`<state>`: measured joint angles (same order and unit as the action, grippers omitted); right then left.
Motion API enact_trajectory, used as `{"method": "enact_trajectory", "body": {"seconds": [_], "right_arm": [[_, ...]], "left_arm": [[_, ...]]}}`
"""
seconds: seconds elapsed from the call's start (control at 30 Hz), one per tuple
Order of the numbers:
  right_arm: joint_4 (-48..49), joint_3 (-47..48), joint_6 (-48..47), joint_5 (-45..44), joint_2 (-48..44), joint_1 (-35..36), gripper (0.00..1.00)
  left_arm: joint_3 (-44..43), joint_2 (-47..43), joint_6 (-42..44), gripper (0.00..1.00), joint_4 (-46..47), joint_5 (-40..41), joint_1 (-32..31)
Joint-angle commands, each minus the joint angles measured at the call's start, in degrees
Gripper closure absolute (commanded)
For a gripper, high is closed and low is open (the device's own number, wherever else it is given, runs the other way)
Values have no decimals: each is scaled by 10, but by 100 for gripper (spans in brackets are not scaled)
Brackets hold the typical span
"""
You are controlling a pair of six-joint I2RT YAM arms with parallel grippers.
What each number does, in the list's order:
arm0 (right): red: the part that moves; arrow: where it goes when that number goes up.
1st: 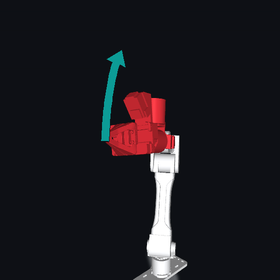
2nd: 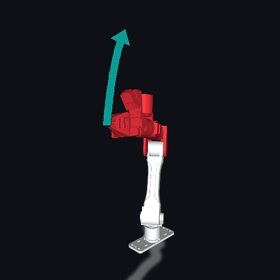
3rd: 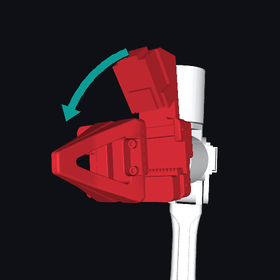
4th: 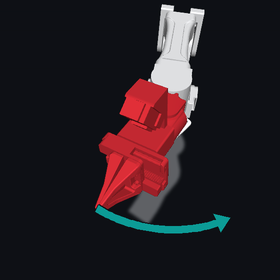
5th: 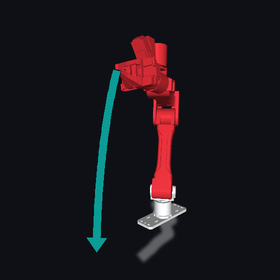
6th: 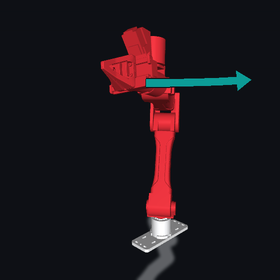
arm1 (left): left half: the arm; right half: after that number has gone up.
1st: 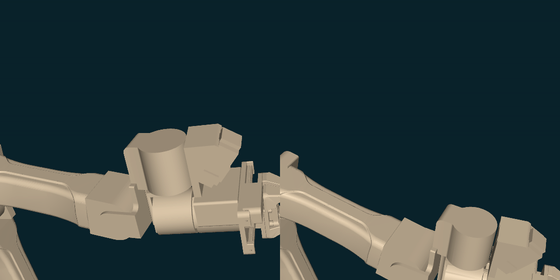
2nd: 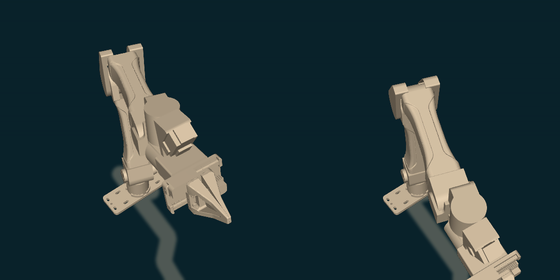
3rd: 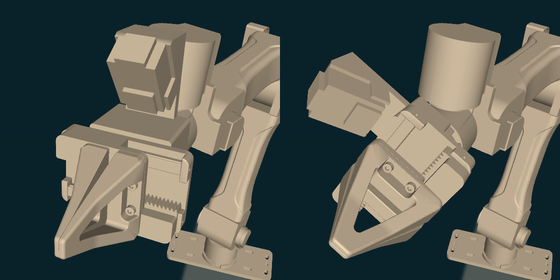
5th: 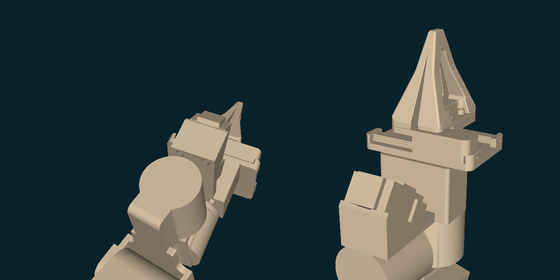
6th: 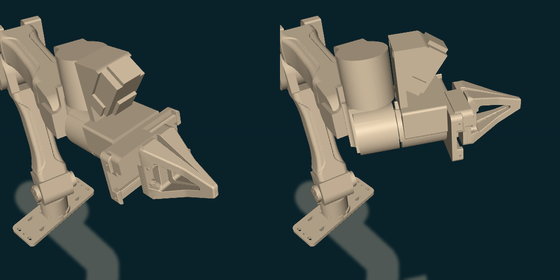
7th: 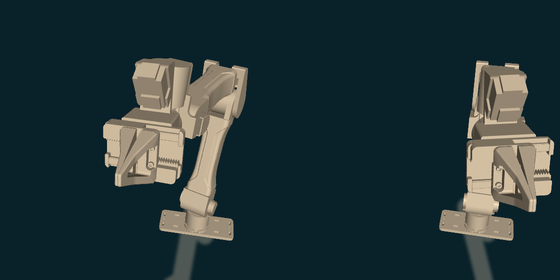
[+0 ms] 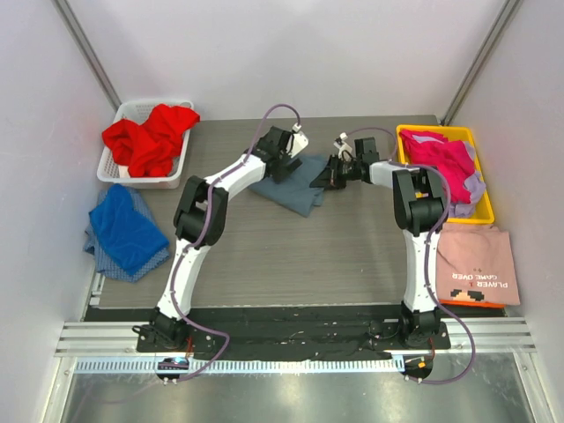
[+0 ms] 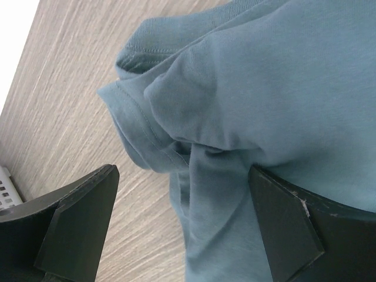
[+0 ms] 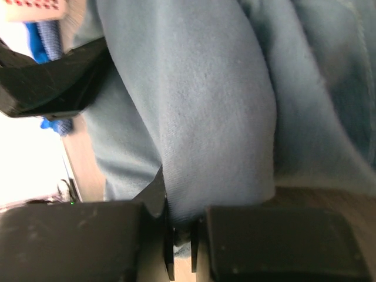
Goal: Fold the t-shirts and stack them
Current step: Put the neatly folded tshirt into the corner of the board with the right arm
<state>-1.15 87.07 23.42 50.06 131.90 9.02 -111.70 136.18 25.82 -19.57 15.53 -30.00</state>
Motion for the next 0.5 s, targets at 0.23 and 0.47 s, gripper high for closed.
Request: {"method": "enact_trajectory", "body": {"seconds": [0.23, 0.47], "right_arm": [[-380, 45, -252, -69, -157, -75, 99], [-546, 72, -365, -101, -223, -130, 99]], "left_arm": [[-2, -115, 4, 2, -9, 28, 2], [36, -181, 9, 2, -8, 54, 8]]}}
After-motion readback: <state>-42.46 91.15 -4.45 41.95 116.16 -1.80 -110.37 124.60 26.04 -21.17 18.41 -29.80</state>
